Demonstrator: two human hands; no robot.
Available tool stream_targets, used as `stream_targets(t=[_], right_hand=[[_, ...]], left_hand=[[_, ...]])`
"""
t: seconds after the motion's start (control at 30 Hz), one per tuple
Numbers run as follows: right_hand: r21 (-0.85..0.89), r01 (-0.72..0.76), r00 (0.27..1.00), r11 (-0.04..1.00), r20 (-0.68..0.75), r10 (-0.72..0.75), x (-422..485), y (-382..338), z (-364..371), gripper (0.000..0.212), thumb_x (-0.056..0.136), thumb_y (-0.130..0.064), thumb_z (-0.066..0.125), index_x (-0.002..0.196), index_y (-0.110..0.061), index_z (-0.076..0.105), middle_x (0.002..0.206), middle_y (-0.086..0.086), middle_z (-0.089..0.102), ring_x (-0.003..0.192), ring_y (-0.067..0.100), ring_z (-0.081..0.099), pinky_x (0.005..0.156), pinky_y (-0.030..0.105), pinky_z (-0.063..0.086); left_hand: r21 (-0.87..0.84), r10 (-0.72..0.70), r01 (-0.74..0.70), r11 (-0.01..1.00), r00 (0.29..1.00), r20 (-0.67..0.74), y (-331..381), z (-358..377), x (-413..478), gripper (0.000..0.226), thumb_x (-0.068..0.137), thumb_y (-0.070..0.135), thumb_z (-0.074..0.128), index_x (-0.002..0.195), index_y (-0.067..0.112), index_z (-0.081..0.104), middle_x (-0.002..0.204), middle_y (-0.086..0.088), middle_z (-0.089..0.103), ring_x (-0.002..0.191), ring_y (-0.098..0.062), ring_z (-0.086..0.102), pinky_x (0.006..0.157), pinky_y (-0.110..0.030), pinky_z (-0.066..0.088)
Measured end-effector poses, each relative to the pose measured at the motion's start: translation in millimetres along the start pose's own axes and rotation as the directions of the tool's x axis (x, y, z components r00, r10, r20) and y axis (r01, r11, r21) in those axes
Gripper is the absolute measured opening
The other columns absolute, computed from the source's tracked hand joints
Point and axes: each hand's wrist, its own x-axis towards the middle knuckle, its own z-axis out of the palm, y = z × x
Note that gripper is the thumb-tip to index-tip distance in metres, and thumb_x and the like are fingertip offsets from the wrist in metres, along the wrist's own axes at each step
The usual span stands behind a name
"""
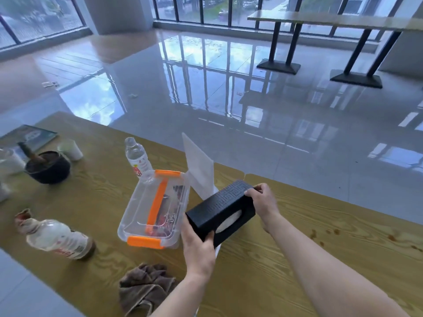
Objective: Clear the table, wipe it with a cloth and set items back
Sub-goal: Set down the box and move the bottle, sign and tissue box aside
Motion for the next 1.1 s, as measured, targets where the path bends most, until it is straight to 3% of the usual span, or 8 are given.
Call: stream_targets(t=[0.07, 0.2, 0.37, 0.43, 0.53, 0.73, 0.97, 1.1], right_hand=[[0.023, -0.001, 1.000, 1.000, 0.009, 0.001, 10.7, -1.9, 7.5, 0.017, 0.080, -0.027, 0.064, 0.093, -0.018, 0.058, 0.098, 0.005, 0.062, 0.090, 0.023, 0.057, 0.076, 0.039, 0.046], [0.078, -0.002, 1.000, 0.997, 0.011, 0.001, 27.2, 0.0, 21.2, 0.016, 0.078, -0.024, 0.064, 0.092, -0.017, 0.059, 0.096, 0.006, 0.063, 0.088, 0.023, 0.056, 0.078, 0.041, 0.047], [0.175, 0.035, 0.999, 0.984, 0.025, -0.040, 36.5, -2.4, 36.8, 0.015, 0.085, -0.010, 0.063, 0.099, -0.013, 0.059, 0.095, 0.005, 0.062, 0.086, 0.019, 0.057, 0.071, 0.030, 0.045], [0.222, 0.025, 0.999, 0.975, 0.040, -0.035, 42.1, -1.2, 40.2, 0.018, 0.085, -0.009, 0.063, 0.102, -0.013, 0.059, 0.098, 0.007, 0.063, 0.088, 0.020, 0.057, 0.073, 0.029, 0.044], [0.267, 0.004, 0.997, 0.964, 0.076, -0.025, 49.3, -0.9, 43.1, 0.020, 0.086, -0.008, 0.063, 0.105, -0.012, 0.057, 0.099, 0.009, 0.063, 0.089, 0.019, 0.058, 0.075, 0.030, 0.045], [0.285, -0.005, 0.996, 0.958, 0.089, -0.022, 55.3, 2.3, 43.5, 0.021, 0.085, -0.008, 0.063, 0.105, -0.012, 0.057, 0.105, 0.013, 0.064, 0.095, 0.023, 0.060, 0.081, 0.033, 0.048], [0.114, 0.053, 0.997, 0.992, 0.043, -0.059, 51.9, -2.5, 42.8, 0.021, 0.088, -0.016, 0.062, 0.108, -0.015, 0.056, 0.099, 0.004, 0.063, 0.088, 0.017, 0.058, 0.068, 0.028, 0.042], [0.000, 0.092, 0.994, 0.996, 0.053, -0.091, 44.3, -3.0, 40.0, 0.033, 0.088, -0.020, 0.067, 0.118, -0.017, 0.053, 0.106, 0.000, 0.060, 0.091, 0.013, 0.059, 0.072, 0.027, 0.046]], left_hand=[[0.002, -0.008, 0.008, 1.000, 0.999, -0.045, 6.2, 6.2, 0.6, 0.087, 0.088, 0.006, 0.067, 0.154, 0.028, 0.015, 0.155, -0.002, 0.030, 0.142, -0.018, 0.031, 0.117, -0.045, 0.031], [0.025, -0.042, 0.044, 0.999, 0.996, -0.075, 10.9, 16.1, 3.2, 0.088, 0.094, 0.004, 0.059, 0.156, 0.028, 0.002, 0.160, 0.003, 0.016, 0.146, -0.014, 0.021, 0.118, -0.029, 0.021], [0.100, -0.069, 0.075, 0.992, 0.996, -0.057, -4.8, 24.2, 12.6, 0.082, 0.098, 0.008, 0.052, 0.155, 0.011, -0.007, 0.164, -0.005, -0.002, 0.150, -0.014, 0.001, 0.104, 0.001, -0.004], [0.112, -0.066, 0.071, 0.991, 0.996, -0.053, -10.5, 25.4, 16.3, 0.080, 0.099, 0.011, 0.051, 0.154, 0.009, -0.006, 0.164, -0.006, -0.005, 0.150, -0.014, -0.002, 0.101, 0.004, -0.007], [0.121, -0.013, 0.023, 0.992, 0.997, -0.078, -10.5, 22.4, 23.3, 0.082, 0.097, 0.011, 0.054, 0.155, 0.016, -0.004, 0.164, 0.000, 0.001, 0.150, -0.012, 0.001, 0.105, 0.001, -0.001], [0.083, -0.041, 0.054, 0.995, 0.988, -0.150, -9.6, 24.1, 28.7, 0.082, 0.095, 0.009, 0.059, 0.156, 0.023, 0.006, 0.162, -0.001, 0.017, 0.149, -0.015, 0.017, 0.115, -0.023, 0.014], [0.082, -0.056, 0.060, 0.995, 0.997, -0.051, -11.1, 14.5, 26.9, 0.085, 0.095, 0.020, 0.062, 0.156, 0.028, 0.003, 0.161, 0.001, 0.019, 0.146, -0.014, 0.022, 0.113, -0.024, 0.019], [0.115, -0.076, 0.072, 0.991, 0.996, 0.037, -13.2, 6.4, 21.3, 0.085, 0.096, 0.031, 0.059, 0.157, 0.027, -0.001, 0.161, 0.002, 0.016, 0.146, -0.013, 0.020, 0.114, -0.023, 0.020]])
